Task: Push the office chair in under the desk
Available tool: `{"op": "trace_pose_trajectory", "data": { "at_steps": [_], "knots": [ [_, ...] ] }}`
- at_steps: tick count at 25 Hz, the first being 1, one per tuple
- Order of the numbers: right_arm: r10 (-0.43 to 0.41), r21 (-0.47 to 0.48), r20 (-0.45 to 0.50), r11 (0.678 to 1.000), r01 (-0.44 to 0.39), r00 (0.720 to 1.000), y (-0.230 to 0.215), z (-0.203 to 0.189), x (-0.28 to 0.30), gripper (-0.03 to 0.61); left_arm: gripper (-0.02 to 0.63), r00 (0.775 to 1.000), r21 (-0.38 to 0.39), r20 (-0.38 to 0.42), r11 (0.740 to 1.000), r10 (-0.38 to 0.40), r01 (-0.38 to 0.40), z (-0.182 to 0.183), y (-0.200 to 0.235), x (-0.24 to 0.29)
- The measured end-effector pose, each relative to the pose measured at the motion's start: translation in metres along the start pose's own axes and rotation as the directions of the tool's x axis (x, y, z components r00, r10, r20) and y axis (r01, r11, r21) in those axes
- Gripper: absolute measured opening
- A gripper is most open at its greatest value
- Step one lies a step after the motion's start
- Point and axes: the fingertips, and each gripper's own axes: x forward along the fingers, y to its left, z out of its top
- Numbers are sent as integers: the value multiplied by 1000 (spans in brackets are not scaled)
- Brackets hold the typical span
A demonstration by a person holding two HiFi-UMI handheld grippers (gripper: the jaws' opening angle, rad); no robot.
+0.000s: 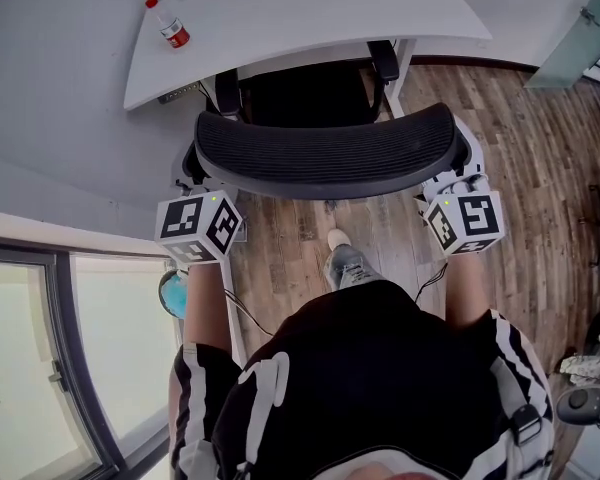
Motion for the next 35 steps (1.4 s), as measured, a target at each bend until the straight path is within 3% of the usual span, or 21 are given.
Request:
{"op": "trace_pose_trajectory", "data": {
  "at_steps": [35],
  "knots": [
    [27, -7, -20, 1000, -27, 999, -17, -5, 116, 256, 270, 1000, -15, 15, 1000, 25, -25, 10, 68, 92]
  ]
}}
